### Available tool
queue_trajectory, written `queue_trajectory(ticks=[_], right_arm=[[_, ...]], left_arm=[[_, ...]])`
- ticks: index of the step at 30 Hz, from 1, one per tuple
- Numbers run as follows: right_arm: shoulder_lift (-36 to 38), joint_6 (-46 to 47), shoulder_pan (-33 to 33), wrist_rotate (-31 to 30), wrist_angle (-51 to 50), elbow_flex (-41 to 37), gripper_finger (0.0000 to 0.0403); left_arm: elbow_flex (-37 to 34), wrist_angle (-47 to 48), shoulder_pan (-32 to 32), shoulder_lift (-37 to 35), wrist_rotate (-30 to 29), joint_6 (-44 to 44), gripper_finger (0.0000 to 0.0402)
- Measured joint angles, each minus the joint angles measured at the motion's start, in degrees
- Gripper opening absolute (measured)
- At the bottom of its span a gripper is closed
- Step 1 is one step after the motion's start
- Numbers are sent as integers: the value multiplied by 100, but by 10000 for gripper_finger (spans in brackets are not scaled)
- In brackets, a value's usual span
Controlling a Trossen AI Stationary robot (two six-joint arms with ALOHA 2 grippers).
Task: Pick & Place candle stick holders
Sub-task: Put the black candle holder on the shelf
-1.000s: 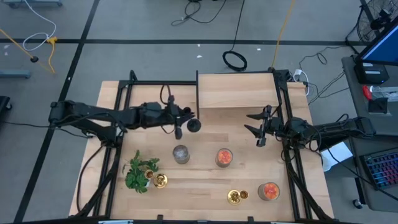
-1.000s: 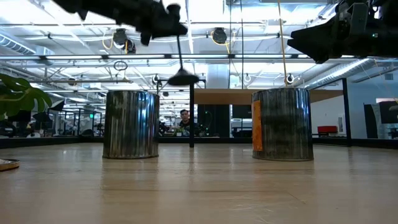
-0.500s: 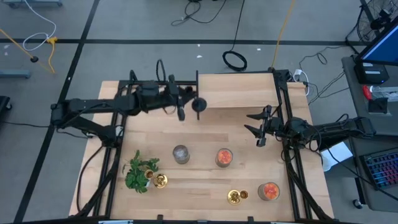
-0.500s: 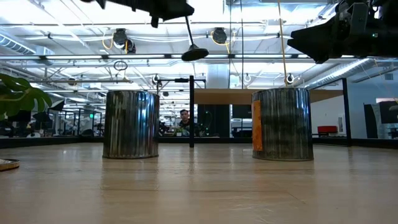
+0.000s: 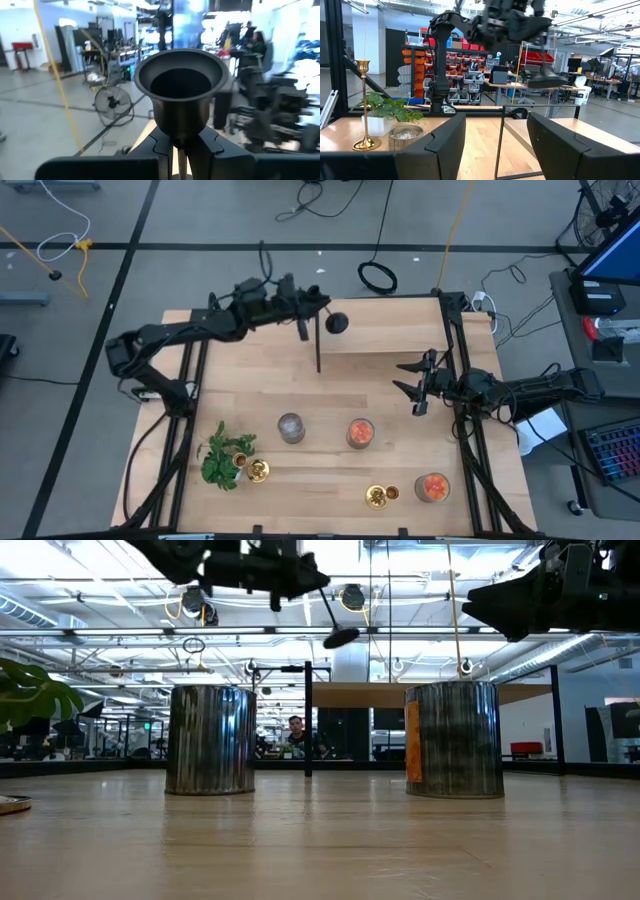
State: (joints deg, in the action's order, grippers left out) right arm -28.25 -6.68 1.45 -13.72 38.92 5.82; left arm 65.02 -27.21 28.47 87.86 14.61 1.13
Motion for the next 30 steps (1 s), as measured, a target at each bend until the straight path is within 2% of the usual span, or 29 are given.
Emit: queue_trajectory(ticks=[5, 10, 17, 23, 30], right_arm=[[-28, 0, 0, 0, -11, 0, 212], [-116, 0, 0, 0, -11, 0, 212], [-252, 2, 0, 0, -13, 0, 212], [-314, 2, 0, 1, -15, 0, 212], [-332, 2, 0, 2, -15, 0, 212]], left_arm=[[888, 867, 255, 636, -7, 19, 31], [1354, 976, 491, 1152, -123, 7, 38], [1402, 1090, 706, 1373, -288, -2, 31], [1404, 1357, 767, 1381, -391, 20, 45], [1404, 1636, 756, 1381, -608, 173, 31]])
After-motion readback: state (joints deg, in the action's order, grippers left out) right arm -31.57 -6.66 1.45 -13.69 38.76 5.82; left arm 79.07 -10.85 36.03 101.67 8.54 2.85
